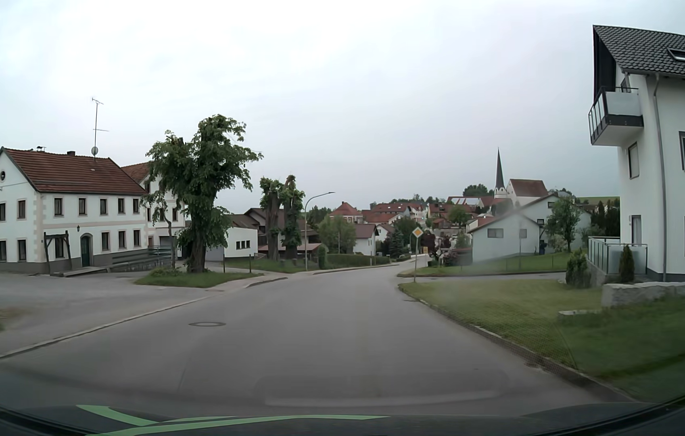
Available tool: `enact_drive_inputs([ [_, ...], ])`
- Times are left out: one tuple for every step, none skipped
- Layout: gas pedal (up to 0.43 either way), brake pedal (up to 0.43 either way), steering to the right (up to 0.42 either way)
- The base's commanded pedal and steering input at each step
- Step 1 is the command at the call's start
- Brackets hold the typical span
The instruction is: Follow the waypoints while adhering to traffic rules and regulations
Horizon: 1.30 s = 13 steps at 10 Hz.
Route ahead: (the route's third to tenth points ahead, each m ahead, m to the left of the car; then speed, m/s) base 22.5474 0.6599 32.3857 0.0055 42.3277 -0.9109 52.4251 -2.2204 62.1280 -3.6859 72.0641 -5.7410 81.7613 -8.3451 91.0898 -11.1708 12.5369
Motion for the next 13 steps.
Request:
enact_drive_inputs([
  [0.0, 0.043, 0.009],
  [0.0, 0.049, 0.009],
  [0.0, 0.061, 0.009],
  [0.0, 0.061, 0.009],
  [0.0, 0.061, 0.009],
  [0.0, 0.055, 0.01],
  [0.0, 0.061, 0.01],
  [0.0, 0.061, 0.01],
  [0.0, 0.061, 0.01],
  [0.0, 0.061, 0.011],
  [0.0, 0.061, 0.011],
  [0.0, 0.061, 0.011],
  [0.0, 0.061, 0.012],
])
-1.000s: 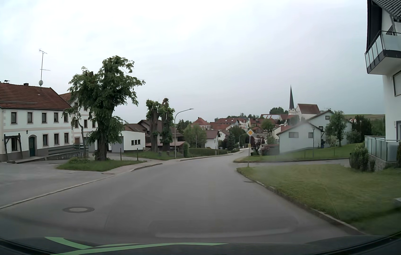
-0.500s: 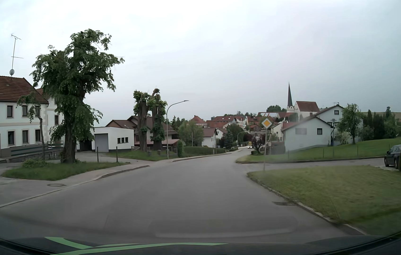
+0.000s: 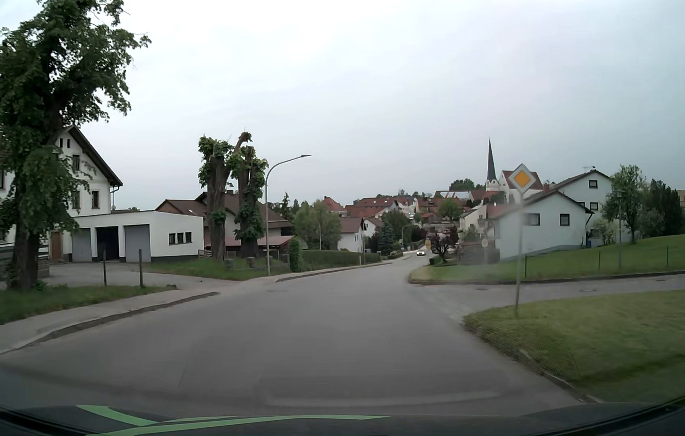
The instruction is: Follow the waypoints while adhering to traffic rules and regulations
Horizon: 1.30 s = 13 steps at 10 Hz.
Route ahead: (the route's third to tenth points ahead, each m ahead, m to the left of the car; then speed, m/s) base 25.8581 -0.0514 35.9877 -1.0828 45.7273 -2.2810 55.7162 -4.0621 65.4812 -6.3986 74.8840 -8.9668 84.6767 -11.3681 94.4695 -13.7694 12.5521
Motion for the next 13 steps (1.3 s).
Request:
enact_drive_inputs([
  [0.0, 0.067, 0.013],
  [0.0, 0.067, 0.015],
  [0.0, 0.067, 0.016],
  [0.0, 0.067, 0.016],
  [0.0, 0.067, 0.016],
  [0.0, 0.067, 0.017],
  [0.0, 0.073, 0.018],
  [0.0, 0.073, 0.019],
  [0.0, 0.073, 0.02],
  [0.0, 0.073, 0.021],
  [0.0, 0.073, 0.021],
  [0.0, 0.073, 0.022],
  [0.0, 0.073, 0.022],
])
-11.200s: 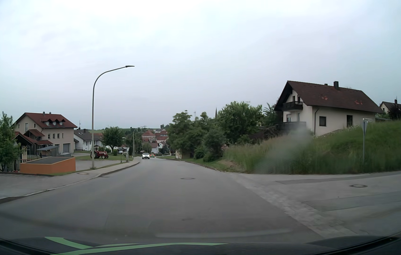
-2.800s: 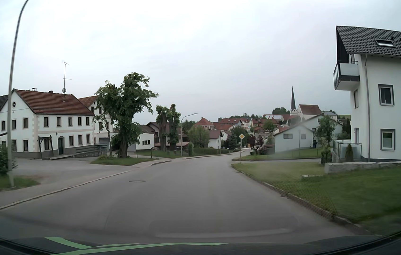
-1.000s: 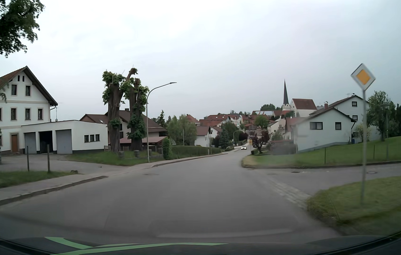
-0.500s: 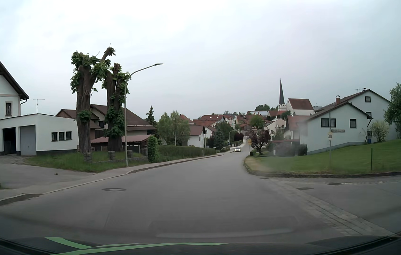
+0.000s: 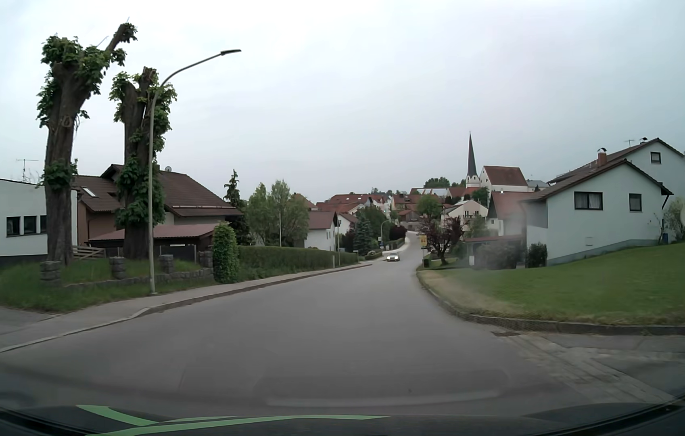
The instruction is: Follow the waypoints while adhering to traffic rules and regulations
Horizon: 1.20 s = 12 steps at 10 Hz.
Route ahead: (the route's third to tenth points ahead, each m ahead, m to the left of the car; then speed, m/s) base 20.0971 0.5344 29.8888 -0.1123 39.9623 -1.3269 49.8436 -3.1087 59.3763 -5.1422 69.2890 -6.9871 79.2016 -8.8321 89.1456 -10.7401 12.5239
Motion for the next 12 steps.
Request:
enact_drive_inputs([
  [0.0, 0.073, 0.022],
  [0.0, 0.073, 0.022],
  [0.0, 0.073, 0.022],
  [0.0, 0.073, 0.023],
  [0.0, 0.073, 0.023],
  [0.0, 0.073, 0.025],
  [0.0, 0.073, 0.026],
  [0.0, 0.073, 0.027],
  [0.0, 0.067, 0.027],
  [0.0, 0.067, 0.027],
  [0.0, 0.067, 0.027],
  [0.0, 0.067, 0.027],
])
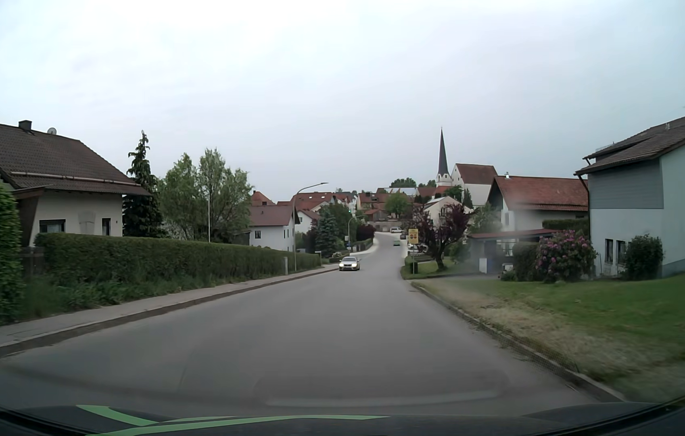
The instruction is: Follow the waypoints while adhering to traffic rules and regulations
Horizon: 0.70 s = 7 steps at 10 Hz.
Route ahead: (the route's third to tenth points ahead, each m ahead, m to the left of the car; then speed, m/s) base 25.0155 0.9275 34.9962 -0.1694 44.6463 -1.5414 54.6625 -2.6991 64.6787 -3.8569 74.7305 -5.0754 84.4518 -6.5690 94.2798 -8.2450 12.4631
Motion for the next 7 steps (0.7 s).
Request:
enact_drive_inputs([
  [0.0, 0.067, 0.027],
  [0.0, 0.067, 0.026],
  [0.0, 0.067, 0.023],
  [0.0, 0.067, 0.021],
  [0.0, 0.067, 0.019],
  [0.0, 0.067, 0.018],
  [0.0, 0.067, 0.017],
])
